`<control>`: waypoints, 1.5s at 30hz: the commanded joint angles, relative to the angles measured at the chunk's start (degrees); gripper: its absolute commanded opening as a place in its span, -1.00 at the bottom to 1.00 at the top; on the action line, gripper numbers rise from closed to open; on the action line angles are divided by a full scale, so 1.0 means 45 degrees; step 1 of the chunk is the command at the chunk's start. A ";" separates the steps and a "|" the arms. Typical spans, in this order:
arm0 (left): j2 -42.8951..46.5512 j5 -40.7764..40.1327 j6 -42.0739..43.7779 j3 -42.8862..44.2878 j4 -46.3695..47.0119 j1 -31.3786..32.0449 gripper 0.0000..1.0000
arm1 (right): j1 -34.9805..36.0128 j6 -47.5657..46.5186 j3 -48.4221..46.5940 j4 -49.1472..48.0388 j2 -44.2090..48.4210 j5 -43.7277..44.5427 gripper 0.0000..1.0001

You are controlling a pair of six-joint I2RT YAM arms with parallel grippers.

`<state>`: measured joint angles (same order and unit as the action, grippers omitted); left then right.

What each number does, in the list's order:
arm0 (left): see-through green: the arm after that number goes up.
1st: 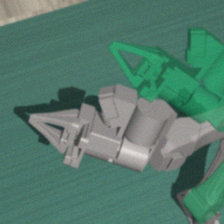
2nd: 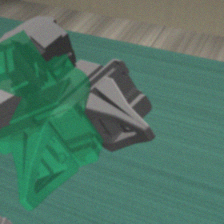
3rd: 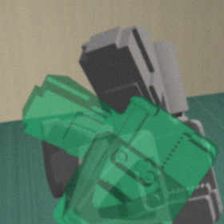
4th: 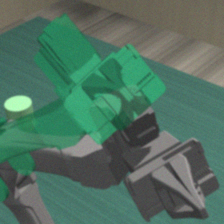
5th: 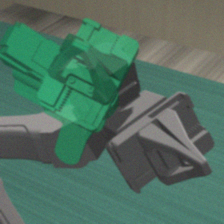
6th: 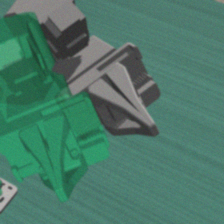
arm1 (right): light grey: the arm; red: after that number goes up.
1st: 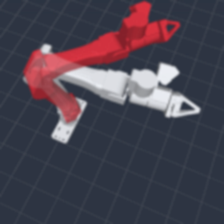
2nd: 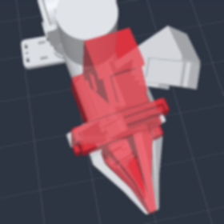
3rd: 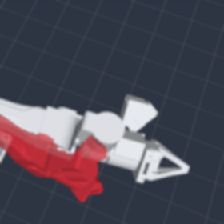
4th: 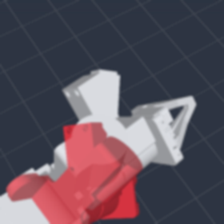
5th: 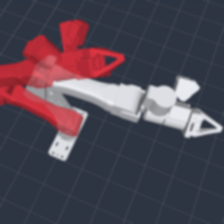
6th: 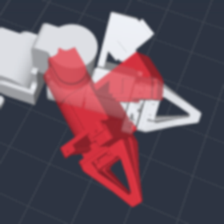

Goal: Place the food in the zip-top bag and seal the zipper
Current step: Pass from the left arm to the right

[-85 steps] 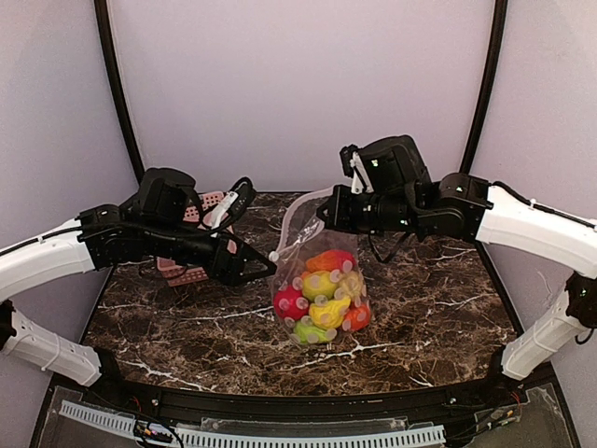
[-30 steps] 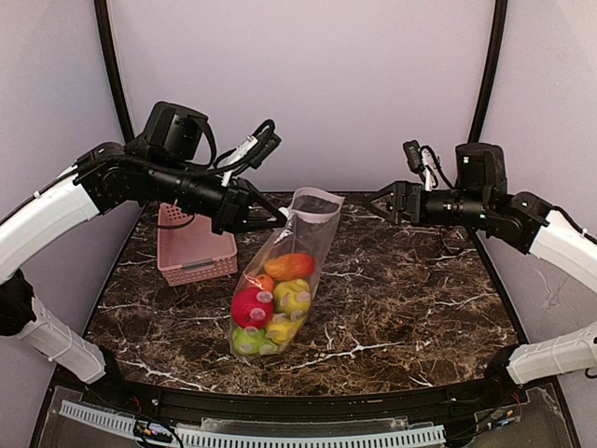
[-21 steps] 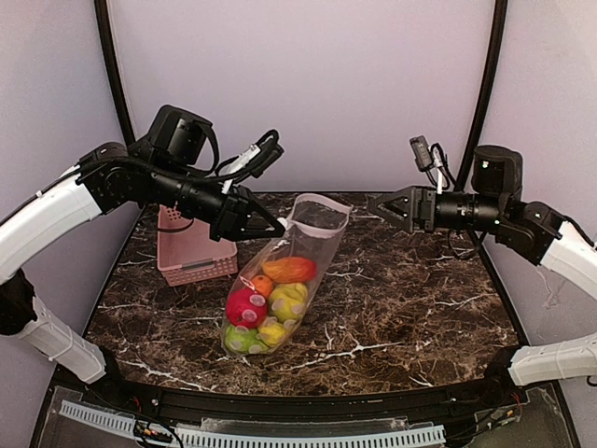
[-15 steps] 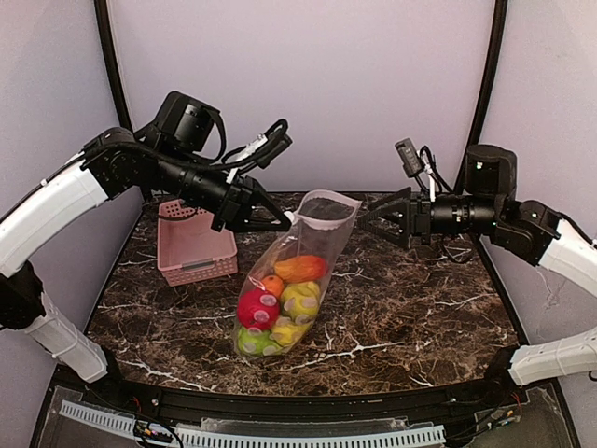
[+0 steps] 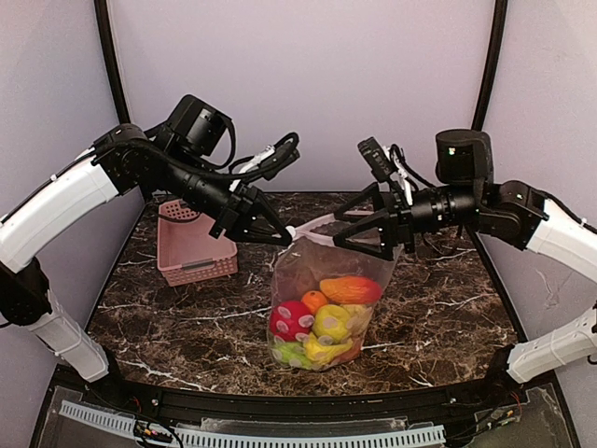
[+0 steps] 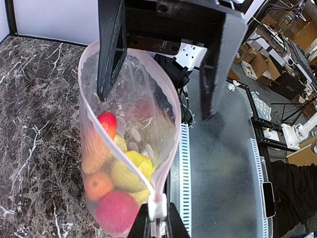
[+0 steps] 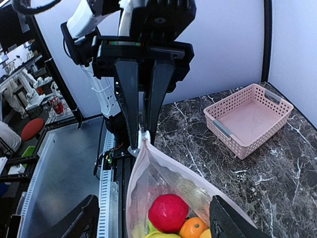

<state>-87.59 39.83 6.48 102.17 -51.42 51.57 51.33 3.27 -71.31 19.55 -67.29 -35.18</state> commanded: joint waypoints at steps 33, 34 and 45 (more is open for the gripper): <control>0.3848 -0.2220 -0.2357 -0.5194 0.4533 -0.0103 0.75 | 0.0662 0.0787 0.1063 -0.2002 -0.0348 0.0118 -1.00; 0.3942 -0.2165 -0.2485 -0.5553 0.4728 -0.0098 0.68 | 0.0663 0.0791 0.1057 -0.1986 -0.0373 0.0131 -1.00; 0.3514 -0.3098 -0.2831 -0.5502 0.5392 -0.0094 0.34 | 0.0663 0.0914 0.1041 -0.2064 -0.0706 -0.0161 -1.00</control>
<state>-70.17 28.18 -5.50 76.23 -28.60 51.27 53.84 6.61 -67.00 13.04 -70.26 -35.57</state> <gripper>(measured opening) 0.691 0.006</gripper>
